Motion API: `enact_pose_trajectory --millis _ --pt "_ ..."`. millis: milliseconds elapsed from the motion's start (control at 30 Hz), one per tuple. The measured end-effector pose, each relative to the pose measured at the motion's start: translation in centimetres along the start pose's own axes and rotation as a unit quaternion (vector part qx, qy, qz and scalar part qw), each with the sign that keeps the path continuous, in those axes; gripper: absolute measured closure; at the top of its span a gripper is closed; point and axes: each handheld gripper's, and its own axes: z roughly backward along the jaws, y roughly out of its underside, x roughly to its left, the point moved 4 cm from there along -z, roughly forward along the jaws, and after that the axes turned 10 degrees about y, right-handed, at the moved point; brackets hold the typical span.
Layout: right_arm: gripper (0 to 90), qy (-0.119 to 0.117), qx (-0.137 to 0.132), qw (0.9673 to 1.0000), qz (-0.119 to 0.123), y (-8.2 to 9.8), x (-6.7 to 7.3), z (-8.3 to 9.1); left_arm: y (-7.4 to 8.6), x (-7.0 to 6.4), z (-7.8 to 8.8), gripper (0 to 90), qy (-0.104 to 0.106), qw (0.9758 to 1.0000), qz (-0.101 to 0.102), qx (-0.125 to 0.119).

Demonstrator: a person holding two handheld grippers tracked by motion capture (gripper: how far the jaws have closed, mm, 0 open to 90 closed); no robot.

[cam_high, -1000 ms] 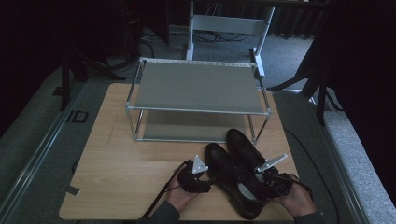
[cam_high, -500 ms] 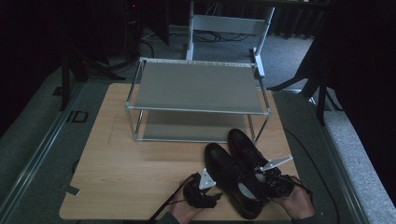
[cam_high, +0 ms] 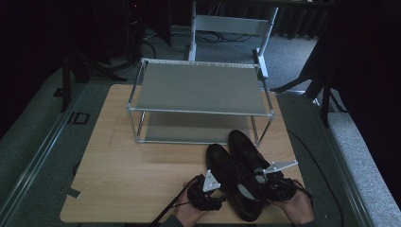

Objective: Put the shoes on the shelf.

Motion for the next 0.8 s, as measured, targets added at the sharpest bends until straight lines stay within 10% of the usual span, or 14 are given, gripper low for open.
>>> enact_pose_trajectory --millis 800 --pt "81.2 0.026 -0.045 0.9983 -0.028 -5.0 0.3 -0.6 -1.4 0.8 3.4 42.4 -0.044 0.998 -0.004 -0.046"
